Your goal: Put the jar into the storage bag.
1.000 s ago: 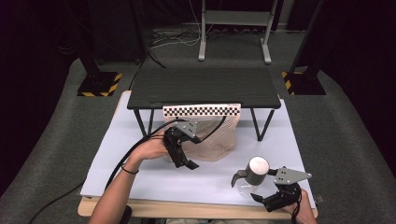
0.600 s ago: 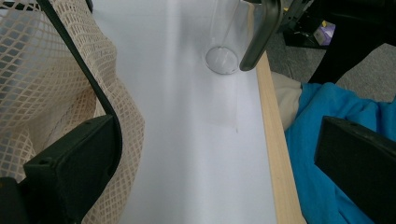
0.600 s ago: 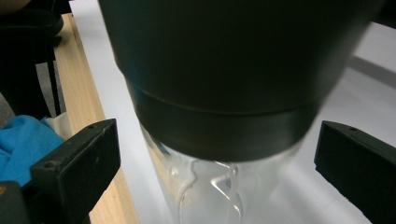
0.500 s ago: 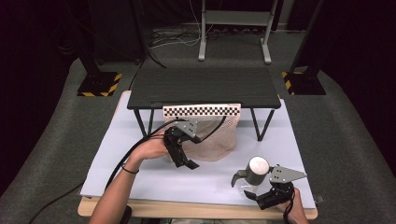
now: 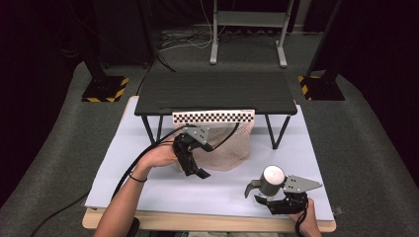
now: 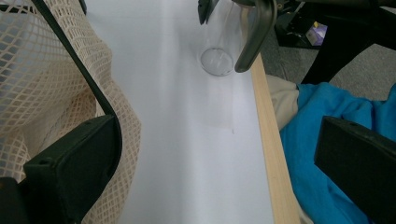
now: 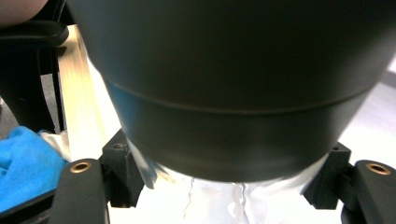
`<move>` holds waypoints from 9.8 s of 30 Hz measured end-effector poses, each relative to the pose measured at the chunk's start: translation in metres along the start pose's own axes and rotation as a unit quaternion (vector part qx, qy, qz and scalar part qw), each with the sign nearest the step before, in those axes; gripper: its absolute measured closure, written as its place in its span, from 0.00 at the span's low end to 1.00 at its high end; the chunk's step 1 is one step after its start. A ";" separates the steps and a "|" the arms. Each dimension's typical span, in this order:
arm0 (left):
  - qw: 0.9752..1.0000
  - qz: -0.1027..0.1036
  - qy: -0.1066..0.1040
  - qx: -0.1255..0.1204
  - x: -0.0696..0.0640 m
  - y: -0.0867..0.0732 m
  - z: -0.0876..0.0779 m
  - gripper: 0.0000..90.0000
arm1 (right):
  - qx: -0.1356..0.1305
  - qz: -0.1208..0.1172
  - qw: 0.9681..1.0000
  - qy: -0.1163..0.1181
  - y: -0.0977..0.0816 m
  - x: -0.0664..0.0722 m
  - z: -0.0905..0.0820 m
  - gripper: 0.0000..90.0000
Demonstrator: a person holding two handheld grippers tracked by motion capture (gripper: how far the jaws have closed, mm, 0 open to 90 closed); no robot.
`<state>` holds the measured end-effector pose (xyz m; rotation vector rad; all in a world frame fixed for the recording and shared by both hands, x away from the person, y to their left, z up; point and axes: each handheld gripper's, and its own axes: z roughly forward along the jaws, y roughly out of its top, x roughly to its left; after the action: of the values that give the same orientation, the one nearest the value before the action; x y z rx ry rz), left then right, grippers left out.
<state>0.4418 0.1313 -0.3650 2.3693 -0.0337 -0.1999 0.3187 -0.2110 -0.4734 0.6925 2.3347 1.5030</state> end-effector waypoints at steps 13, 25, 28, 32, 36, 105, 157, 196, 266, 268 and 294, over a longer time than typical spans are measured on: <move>1.000 0.006 0.013 0.004 -0.004 0.002 0.002 0.00 | 0.011 0.007 1.000 -0.021 0.011 0.010 0.001 0.33; 1.000 0.009 0.018 0.004 -0.005 0.001 0.003 0.00 | 0.012 0.025 0.998 -0.051 0.030 0.009 -0.001 0.33; 1.000 0.010 0.019 0.005 -0.005 0.001 0.003 0.00 | 0.014 0.023 0.998 -0.061 0.036 0.007 -0.003 0.33; 1.000 0.011 0.018 0.005 -0.004 0.002 0.004 0.00 | 0.015 0.030 0.997 -0.071 0.041 0.004 -0.006 0.33; 1.000 0.007 0.022 0.006 -0.002 0.000 0.007 0.00 | 0.021 0.035 0.996 -0.079 0.043 0.002 -0.008 0.33; 1.000 0.016 0.021 0.001 -0.004 0.000 0.006 0.00 | 0.002 0.024 0.997 -0.069 0.121 -0.017 0.020 0.33; 1.000 0.018 0.021 0.001 -0.005 0.000 0.006 0.00 | -0.008 0.008 0.997 -0.072 0.178 -0.018 0.026 0.33; 0.999 0.023 0.024 0.004 -0.005 0.000 0.007 0.00 | -0.036 0.022 0.997 -0.064 0.223 -0.030 0.067 0.33; 0.999 0.026 0.023 -0.011 -0.013 0.002 -0.004 0.00 | 0.086 -0.003 0.994 -0.071 0.174 -0.026 0.144 0.33; 0.999 0.027 0.024 -0.009 -0.013 0.002 -0.003 0.00 | 0.097 -0.012 0.992 -0.075 0.173 -0.024 0.145 0.33; 0.999 0.027 0.046 0.000 -0.012 0.003 0.001 0.00 | 0.150 -0.020 0.986 -0.073 0.179 -0.028 0.149 0.33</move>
<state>0.4295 0.1291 -0.3621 2.3726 -0.0530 -0.0654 0.4567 -0.0489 -0.3744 0.7921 2.4680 1.0529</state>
